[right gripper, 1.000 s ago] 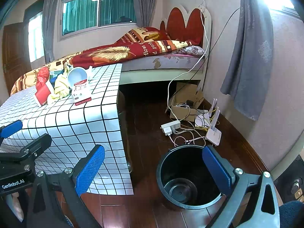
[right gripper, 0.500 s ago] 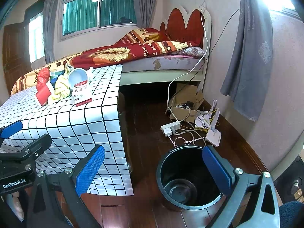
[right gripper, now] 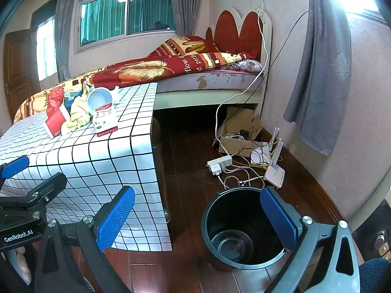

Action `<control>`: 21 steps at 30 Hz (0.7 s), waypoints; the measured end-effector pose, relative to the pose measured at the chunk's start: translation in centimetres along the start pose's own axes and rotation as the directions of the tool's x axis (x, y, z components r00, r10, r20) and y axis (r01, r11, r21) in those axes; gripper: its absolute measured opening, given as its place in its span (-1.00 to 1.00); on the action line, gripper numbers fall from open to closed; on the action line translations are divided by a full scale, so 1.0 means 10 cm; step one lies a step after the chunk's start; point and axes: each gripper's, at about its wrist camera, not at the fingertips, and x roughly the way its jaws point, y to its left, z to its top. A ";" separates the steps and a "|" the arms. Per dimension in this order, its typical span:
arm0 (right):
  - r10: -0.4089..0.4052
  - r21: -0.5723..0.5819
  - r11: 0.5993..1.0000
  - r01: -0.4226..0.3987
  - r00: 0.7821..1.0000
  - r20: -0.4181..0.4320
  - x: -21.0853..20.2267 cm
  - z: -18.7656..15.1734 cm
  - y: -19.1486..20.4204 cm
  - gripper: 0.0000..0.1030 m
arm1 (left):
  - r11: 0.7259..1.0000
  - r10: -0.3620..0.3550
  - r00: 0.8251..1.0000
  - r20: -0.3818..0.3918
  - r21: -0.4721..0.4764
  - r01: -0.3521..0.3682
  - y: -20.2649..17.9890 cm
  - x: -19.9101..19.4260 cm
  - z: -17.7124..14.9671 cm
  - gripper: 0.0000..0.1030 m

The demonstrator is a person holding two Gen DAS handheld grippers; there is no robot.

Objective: Collect trash

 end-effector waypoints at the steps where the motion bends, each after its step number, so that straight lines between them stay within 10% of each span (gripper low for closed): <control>1: 0.001 0.001 1.000 -0.001 1.000 0.000 0.00 0.00 0.00 1.00 | 1.000 -0.001 1.000 0.000 -0.001 0.001 0.00 0.00 0.00 0.99; 21: 0.001 0.000 1.000 -0.001 1.000 0.000 0.00 0.00 0.00 1.00 | 1.000 -0.003 1.000 -0.006 -0.006 0.003 0.01 0.02 -0.01 0.99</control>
